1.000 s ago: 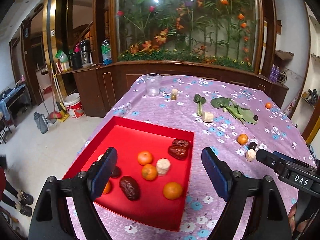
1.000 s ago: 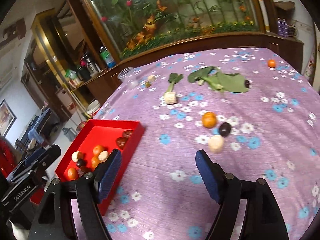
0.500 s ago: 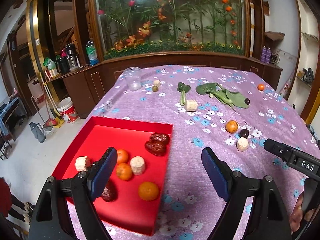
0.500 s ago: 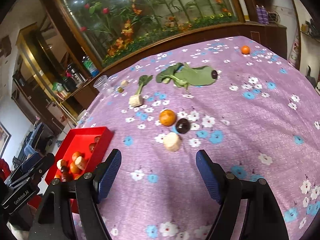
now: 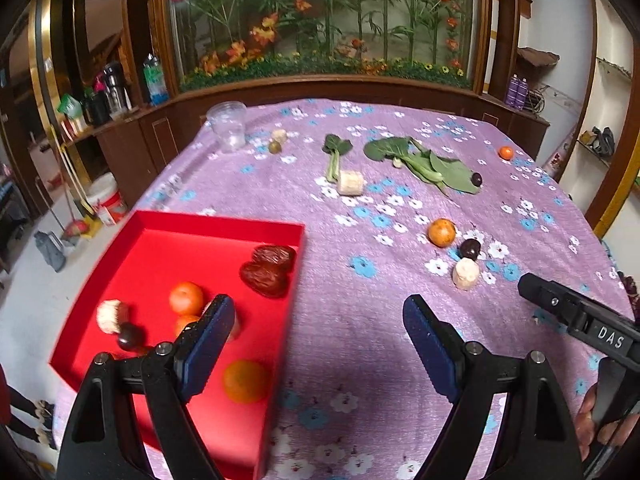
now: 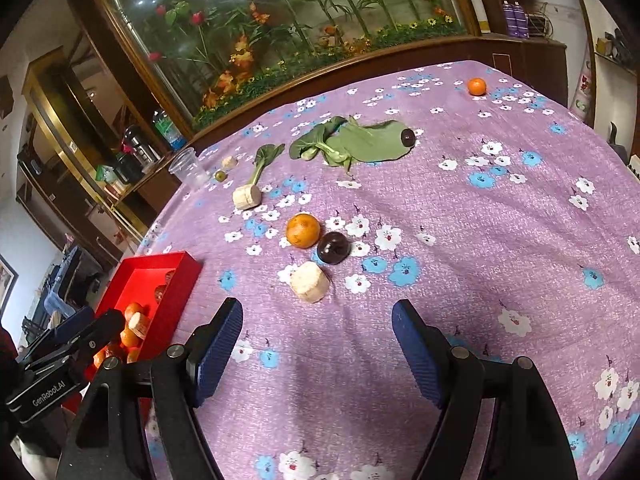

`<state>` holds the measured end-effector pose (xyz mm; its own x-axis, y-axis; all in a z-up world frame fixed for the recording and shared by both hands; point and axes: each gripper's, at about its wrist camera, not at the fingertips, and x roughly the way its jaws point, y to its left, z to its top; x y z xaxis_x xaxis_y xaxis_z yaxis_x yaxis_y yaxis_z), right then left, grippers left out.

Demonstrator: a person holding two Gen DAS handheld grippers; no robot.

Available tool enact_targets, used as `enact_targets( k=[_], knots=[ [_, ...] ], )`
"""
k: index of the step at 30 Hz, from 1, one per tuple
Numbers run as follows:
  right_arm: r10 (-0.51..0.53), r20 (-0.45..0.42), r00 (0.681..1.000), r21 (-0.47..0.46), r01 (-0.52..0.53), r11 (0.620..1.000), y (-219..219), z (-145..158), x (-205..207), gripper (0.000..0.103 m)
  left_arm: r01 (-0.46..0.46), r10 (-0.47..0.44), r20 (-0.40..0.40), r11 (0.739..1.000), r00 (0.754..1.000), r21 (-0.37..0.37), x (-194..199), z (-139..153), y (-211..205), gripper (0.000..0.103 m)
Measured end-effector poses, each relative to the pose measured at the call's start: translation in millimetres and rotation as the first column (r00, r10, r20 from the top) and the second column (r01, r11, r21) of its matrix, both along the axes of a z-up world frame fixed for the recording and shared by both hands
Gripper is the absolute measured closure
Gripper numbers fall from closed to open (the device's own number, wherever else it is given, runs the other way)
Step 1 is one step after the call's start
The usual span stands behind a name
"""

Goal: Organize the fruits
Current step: 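Move both grippers back toward a mandarin and a tan round bun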

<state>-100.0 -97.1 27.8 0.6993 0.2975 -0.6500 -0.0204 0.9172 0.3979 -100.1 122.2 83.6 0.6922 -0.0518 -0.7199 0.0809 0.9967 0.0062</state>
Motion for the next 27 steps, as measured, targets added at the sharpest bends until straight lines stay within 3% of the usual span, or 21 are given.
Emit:
enact_targets(
  k=[7,18,21,27],
  knots=[
    [0.012,-0.016,1.000,-0.019,-0.012,1.000,0.1,-3.1,4.0,0.022,0.054,-0.062,-0.062,0.992,0.996,-0.114,8.2,-12.2,-1.7,0.018],
    [0.141,-0.047,0.989,-0.204,-0.148,0.968,27.0,-9.3,33.1,0.022,0.153,-0.169,-0.051,0.962,0.984,-0.224,53.3,-4.8,-19.5,0.018],
    [0.173,-0.040,0.984,-0.232,-0.178,0.956,35.2,-8.7,41.9,0.024,0.191,-0.213,-0.068,0.952,0.975,-0.240,77.3,-7.0,-32.6,0.032],
    [0.210,-0.048,0.976,-0.259,-0.215,0.942,46.8,-12.9,56.4,0.028,0.223,-0.267,-0.136,0.935,0.954,-0.275,121.6,-26.0,-59.8,0.034]
  ],
)
